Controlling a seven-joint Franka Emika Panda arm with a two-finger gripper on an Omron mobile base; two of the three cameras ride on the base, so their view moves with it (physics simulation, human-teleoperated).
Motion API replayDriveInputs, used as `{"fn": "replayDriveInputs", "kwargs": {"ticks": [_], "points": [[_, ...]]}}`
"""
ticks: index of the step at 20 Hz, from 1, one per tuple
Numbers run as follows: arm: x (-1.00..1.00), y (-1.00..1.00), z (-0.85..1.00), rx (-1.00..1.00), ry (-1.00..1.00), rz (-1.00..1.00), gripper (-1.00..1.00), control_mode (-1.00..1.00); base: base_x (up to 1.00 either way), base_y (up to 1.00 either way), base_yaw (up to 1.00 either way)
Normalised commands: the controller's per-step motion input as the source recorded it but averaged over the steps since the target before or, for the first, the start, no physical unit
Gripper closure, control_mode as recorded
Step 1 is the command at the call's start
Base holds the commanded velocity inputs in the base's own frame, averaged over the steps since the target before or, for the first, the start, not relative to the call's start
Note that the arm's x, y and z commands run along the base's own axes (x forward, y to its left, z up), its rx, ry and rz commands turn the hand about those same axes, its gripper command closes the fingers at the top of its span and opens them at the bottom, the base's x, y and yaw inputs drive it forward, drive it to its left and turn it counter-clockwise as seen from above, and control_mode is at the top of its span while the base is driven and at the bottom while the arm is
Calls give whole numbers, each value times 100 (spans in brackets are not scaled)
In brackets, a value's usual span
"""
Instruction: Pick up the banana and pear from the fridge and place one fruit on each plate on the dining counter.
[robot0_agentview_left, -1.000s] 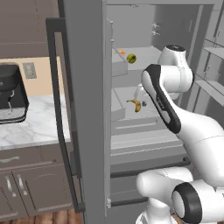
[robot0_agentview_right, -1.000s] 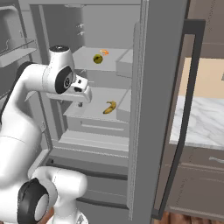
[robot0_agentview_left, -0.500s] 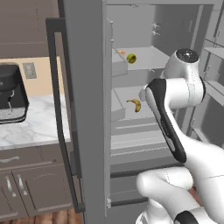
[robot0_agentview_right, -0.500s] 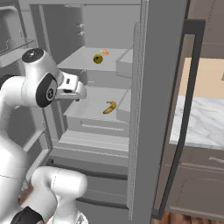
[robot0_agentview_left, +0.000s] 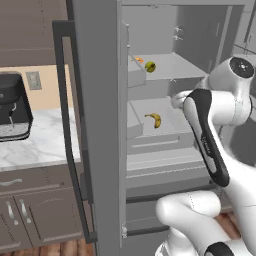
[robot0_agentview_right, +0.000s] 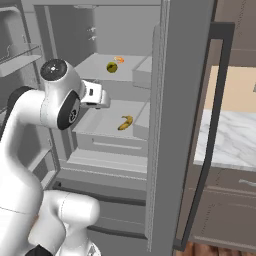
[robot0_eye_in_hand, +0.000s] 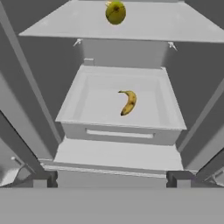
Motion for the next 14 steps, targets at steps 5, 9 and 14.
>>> {"fn": "replayDriveInputs", "kwargs": {"ticks": [5, 9, 14], "points": [[34, 0, 53, 0, -6, 0, -100, -100, 0, 0, 0], [29, 0, 36, 0, -17, 0, -100, -100, 0, 0, 0], [53, 0, 22, 0, -1, 0, -100, -100, 0, 0, 0]]}}
